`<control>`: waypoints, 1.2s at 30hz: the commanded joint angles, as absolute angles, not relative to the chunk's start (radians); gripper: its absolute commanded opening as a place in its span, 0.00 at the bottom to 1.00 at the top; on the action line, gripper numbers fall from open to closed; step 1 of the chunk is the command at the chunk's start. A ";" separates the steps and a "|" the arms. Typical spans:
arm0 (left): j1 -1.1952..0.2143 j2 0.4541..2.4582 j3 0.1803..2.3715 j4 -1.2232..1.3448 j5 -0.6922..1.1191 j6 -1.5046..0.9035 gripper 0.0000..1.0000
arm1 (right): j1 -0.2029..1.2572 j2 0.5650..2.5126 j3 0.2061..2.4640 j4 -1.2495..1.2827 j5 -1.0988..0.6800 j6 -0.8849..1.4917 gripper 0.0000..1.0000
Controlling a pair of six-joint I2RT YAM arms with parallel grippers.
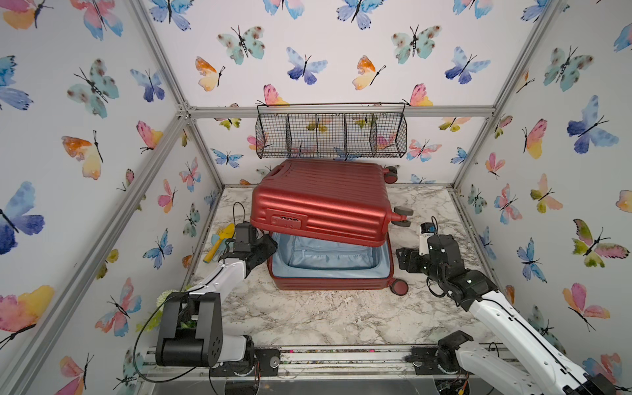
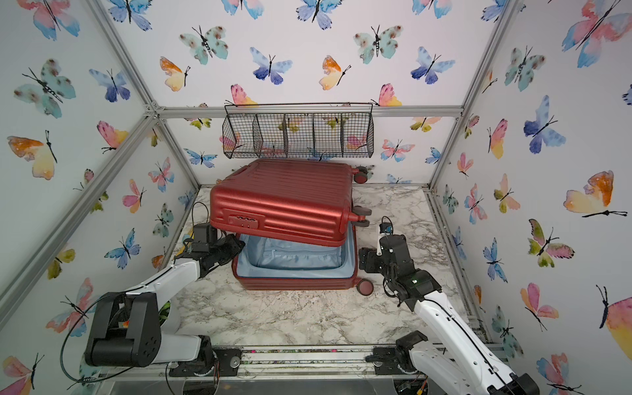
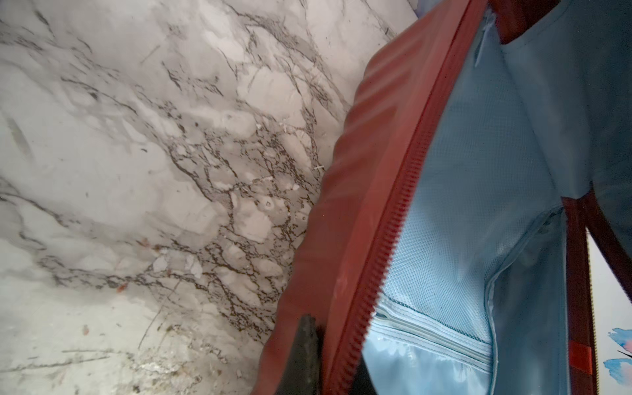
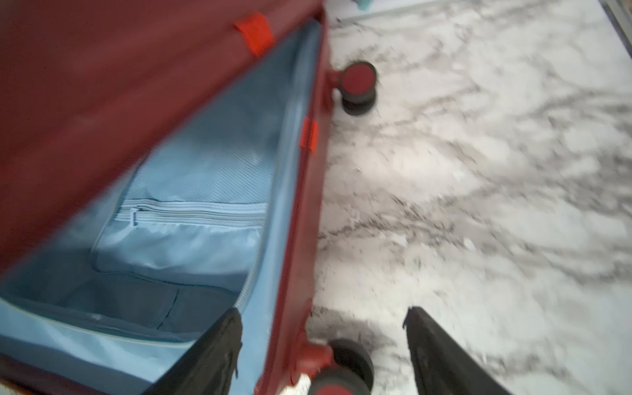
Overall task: Close the suitcase zippers
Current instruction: Close the suitcase at the center of the board, then adjust the suitcase at the center of the board.
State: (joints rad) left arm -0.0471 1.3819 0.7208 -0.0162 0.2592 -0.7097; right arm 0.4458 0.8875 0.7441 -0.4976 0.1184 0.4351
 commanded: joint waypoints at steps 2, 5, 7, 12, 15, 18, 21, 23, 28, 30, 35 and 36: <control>0.027 1.343 0.803 0.045 0.336 -0.826 0.10 | 0.447 0.821 0.813 -0.741 0.241 0.606 0.81; 0.099 1.277 0.782 -0.053 0.369 -0.815 0.31 | 0.446 0.775 0.907 -0.738 0.304 0.579 0.82; 0.146 1.222 0.740 -0.090 0.387 -0.820 0.46 | 0.446 0.823 1.010 -0.738 0.286 0.514 0.85; 0.196 1.126 0.729 -0.258 0.285 -0.748 0.70 | 0.446 1.080 1.306 -0.748 0.094 0.345 0.88; 0.212 1.065 0.692 -0.243 0.330 -0.772 0.79 | 0.446 1.231 1.414 -0.710 -0.102 0.298 0.90; 0.210 0.986 0.630 -0.172 0.452 -0.827 0.89 | 0.446 1.357 1.441 -0.712 -0.287 0.240 0.94; 0.214 0.882 0.549 -0.075 0.553 -0.896 0.98 | 0.443 1.408 1.413 -0.693 -0.320 0.172 0.98; 0.213 0.875 0.512 -0.011 0.641 -0.911 0.98 | 0.405 1.462 1.401 -0.698 -0.351 0.149 0.98; 0.205 0.930 0.406 0.223 0.731 -0.977 0.98 | 0.384 1.466 1.250 -0.676 -0.573 0.188 0.98; 0.201 0.948 0.413 0.272 0.730 -0.970 0.98 | 0.385 1.393 1.141 -0.618 -0.660 0.244 0.98; 0.110 1.050 0.530 0.264 0.691 -0.900 0.98 | 0.416 1.257 1.015 -0.719 -0.668 0.256 0.94; 0.080 1.081 0.552 0.257 0.680 -0.884 0.98 | 0.431 1.235 0.993 -0.731 -0.676 0.263 0.92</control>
State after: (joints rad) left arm 0.1909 1.0393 0.4824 0.1734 0.5617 -0.9699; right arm 0.3634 1.2549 1.0695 -0.5198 -0.5545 0.2626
